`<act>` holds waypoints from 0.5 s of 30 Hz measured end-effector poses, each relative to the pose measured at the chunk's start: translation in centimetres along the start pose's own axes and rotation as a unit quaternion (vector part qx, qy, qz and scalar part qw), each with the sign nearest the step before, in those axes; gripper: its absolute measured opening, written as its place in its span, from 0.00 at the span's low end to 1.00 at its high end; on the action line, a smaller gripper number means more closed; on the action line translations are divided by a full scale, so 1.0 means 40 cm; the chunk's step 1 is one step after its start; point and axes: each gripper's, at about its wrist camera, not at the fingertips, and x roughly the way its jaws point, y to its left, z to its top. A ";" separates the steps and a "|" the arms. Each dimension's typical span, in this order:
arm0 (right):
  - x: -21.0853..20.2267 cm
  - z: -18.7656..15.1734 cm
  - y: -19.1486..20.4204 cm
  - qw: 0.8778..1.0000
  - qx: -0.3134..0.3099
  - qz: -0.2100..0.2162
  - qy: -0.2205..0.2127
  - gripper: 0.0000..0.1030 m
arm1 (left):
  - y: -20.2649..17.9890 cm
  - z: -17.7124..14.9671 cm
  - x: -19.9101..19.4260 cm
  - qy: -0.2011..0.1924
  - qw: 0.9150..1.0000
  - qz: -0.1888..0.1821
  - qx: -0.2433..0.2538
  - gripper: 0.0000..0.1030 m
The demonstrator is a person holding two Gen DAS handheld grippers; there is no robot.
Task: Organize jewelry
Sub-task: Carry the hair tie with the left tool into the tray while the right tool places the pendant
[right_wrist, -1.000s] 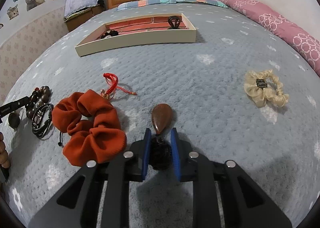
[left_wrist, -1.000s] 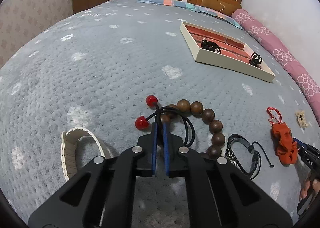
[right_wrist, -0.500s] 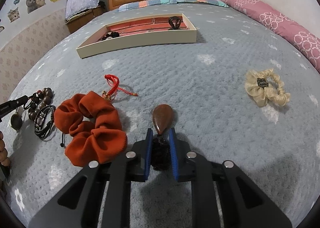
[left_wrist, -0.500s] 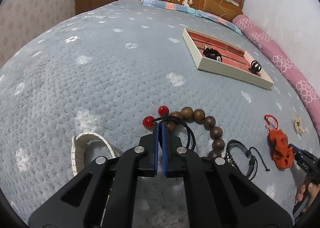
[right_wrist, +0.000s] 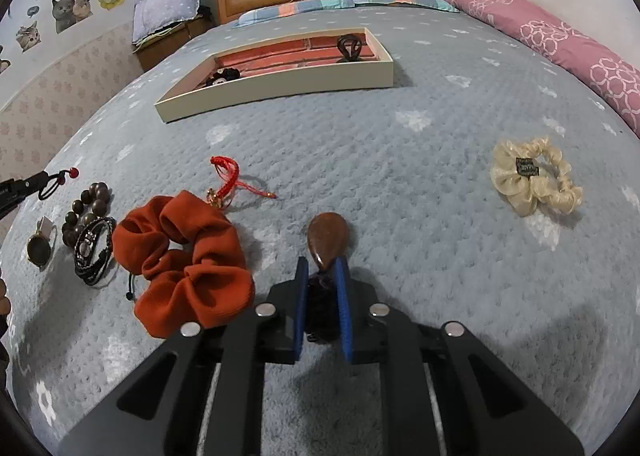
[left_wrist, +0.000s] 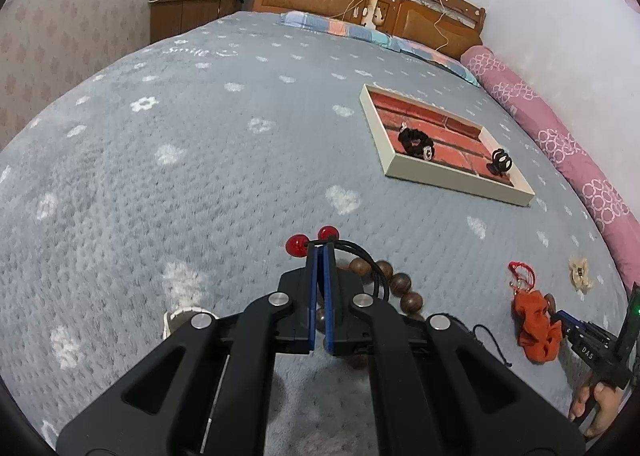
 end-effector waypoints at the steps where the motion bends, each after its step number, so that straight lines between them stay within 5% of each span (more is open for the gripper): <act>1: -0.002 0.002 0.001 1.000 -0.001 -0.002 -0.001 0.14 | -0.001 0.001 -0.002 -0.001 1.000 0.000 0.001 0.01; 15: -0.033 0.078 -0.020 1.000 -0.012 -0.013 -0.023 0.13 | -0.041 0.052 -0.016 -0.013 1.000 -0.007 0.013 0.01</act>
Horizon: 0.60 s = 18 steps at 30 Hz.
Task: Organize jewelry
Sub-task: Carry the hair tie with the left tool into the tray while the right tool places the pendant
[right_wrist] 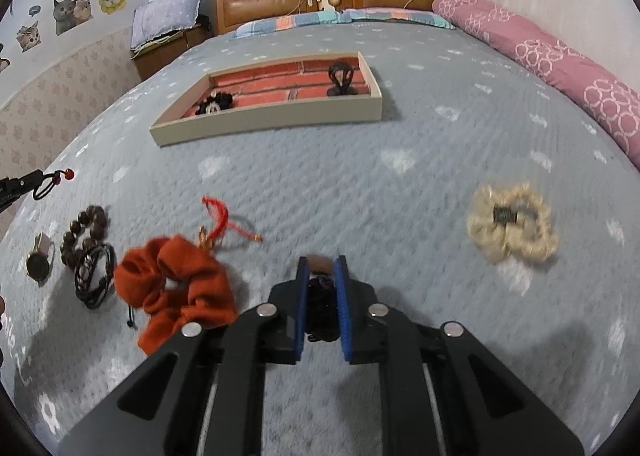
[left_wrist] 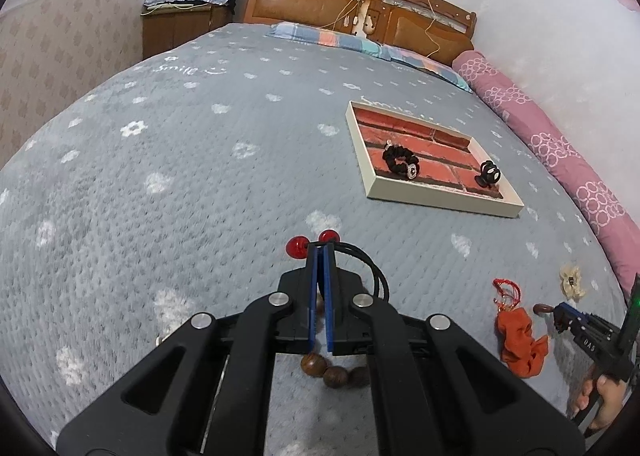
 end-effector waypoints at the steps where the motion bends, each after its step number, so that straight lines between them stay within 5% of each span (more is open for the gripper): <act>1: 0.002 0.013 0.000 1.000 -0.002 -0.001 -0.002 0.13 | -0.004 0.004 0.002 0.000 1.000 0.000 0.001 0.01; 18: 0.064 0.286 -0.003 0.999 -0.009 -0.004 -0.031 0.13 | -0.125 0.154 0.129 0.004 1.000 -0.002 0.021 0.01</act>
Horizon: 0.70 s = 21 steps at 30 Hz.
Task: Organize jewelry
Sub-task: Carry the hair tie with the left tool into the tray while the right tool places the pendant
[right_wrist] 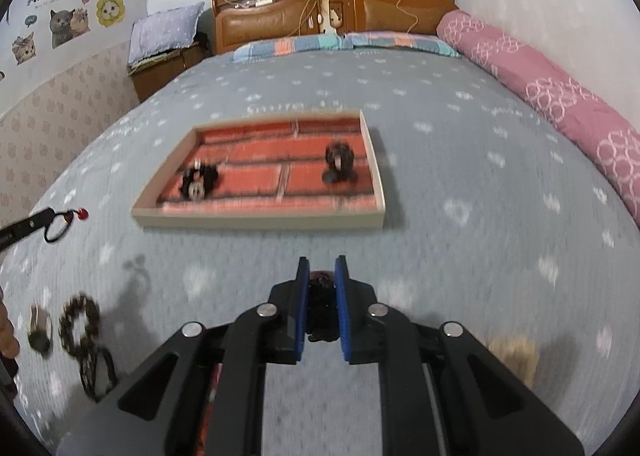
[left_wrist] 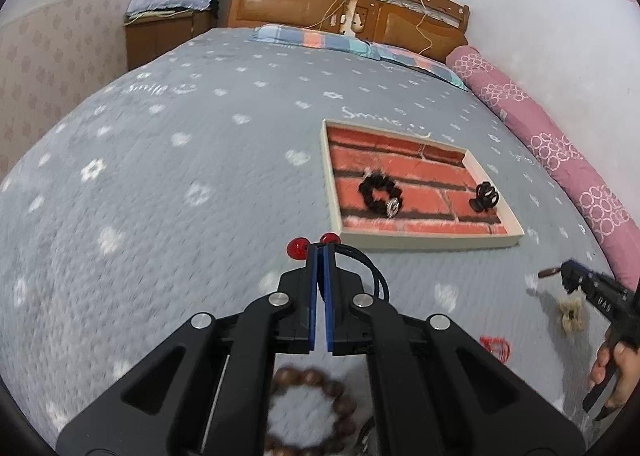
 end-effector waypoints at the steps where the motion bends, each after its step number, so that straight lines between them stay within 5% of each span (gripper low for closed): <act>1: 0.008 0.020 0.001 1.000 0.000 0.000 -0.003 0.13 | -0.012 0.014 0.010 -0.001 1.000 0.000 0.004 0.01; 9: 0.120 0.194 0.020 1.000 -0.003 0.006 -0.018 0.13 | -0.123 0.154 0.127 -0.014 0.999 0.008 0.041 0.01; 21: 0.407 0.336 0.028 1.000 0.019 -0.001 0.007 0.13 | -0.240 0.308 0.445 0.032 0.998 0.030 0.045 0.01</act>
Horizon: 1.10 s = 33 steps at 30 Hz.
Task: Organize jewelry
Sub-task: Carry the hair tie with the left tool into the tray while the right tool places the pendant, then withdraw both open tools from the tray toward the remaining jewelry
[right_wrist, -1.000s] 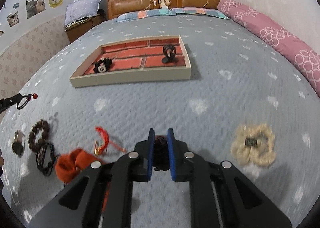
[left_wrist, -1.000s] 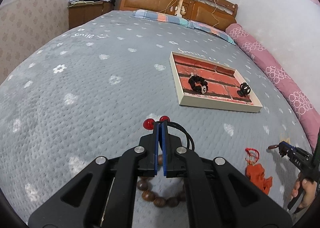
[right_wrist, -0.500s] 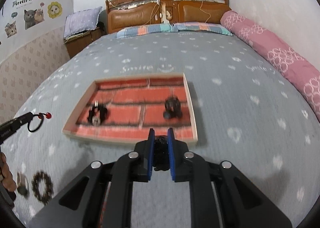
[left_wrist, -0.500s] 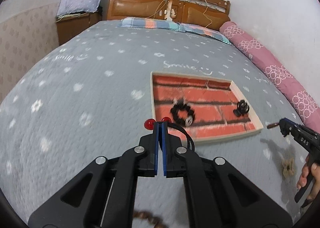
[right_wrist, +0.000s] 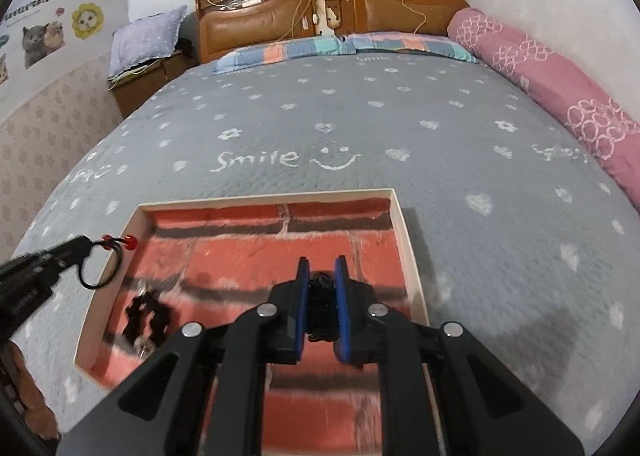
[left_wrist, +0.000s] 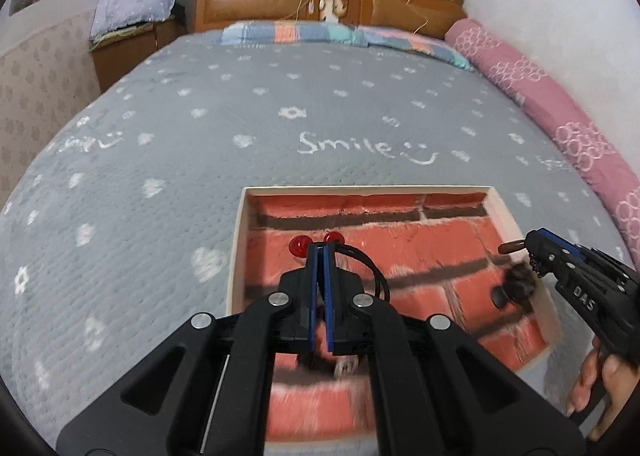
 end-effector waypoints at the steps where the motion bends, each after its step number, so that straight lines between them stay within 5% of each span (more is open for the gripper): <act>1: 0.017 0.008 0.000 1.000 0.001 -0.002 0.001 0.13 | -0.006 0.010 0.035 0.008 1.000 0.003 -0.002 0.01; 9: 0.141 0.039 -0.005 0.999 0.005 -0.024 0.037 0.13 | -0.016 0.039 0.191 0.050 0.998 0.036 0.006 0.01; 19: 0.201 0.009 0.022 0.993 -0.026 -0.048 0.105 0.14 | 0.000 0.030 0.259 0.114 0.993 0.041 -0.001 0.04; 21: 0.192 0.008 0.015 0.993 -0.016 -0.042 0.105 0.14 | 0.006 0.027 0.255 0.116 0.992 0.040 0.001 0.11; 23: 0.172 0.013 0.015 0.994 -0.013 -0.037 0.100 0.20 | 0.010 0.027 0.240 0.111 0.992 0.053 0.008 0.46; 24: 0.158 0.019 0.019 0.995 -0.018 -0.039 0.094 0.29 | 0.014 0.029 0.225 0.103 0.993 0.057 0.009 0.54; 25: 0.149 0.025 0.020 0.995 -0.022 -0.039 0.090 0.52 | 0.017 0.032 0.211 0.097 0.994 0.058 0.008 0.60; 26: 0.129 0.034 0.025 0.995 -0.030 -0.043 0.079 0.58 | 0.023 0.036 0.192 0.092 0.994 0.054 0.004 0.61; 30: 0.055 0.059 0.025 0.997 -0.035 -0.036 0.063 0.60 | 0.051 0.069 0.099 0.068 0.997 0.044 -0.010 0.78; 33: -0.016 0.063 0.022 0.997 -0.045 -0.040 0.046 0.76 | 0.067 0.083 0.004 0.043 0.999 0.030 -0.014 0.92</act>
